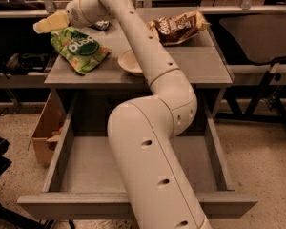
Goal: Pick green rice chip bag from top drawer and place on counter
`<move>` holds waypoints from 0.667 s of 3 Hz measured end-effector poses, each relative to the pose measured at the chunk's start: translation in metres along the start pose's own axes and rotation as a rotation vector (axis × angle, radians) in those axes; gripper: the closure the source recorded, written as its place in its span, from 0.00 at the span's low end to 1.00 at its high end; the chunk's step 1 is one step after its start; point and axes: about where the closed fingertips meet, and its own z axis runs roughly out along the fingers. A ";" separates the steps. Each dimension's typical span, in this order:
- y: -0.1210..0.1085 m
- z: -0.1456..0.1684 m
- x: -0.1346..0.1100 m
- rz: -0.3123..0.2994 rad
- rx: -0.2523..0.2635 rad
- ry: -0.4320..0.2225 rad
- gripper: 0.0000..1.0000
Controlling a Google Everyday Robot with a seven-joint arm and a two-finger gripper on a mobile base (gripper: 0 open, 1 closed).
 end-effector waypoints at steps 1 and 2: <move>0.018 -0.041 -0.022 -0.061 0.017 0.027 0.00; 0.026 -0.084 -0.036 -0.079 0.036 0.028 0.00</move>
Offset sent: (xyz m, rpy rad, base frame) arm -0.0662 -0.1025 0.1025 -0.0681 -0.1014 -0.0223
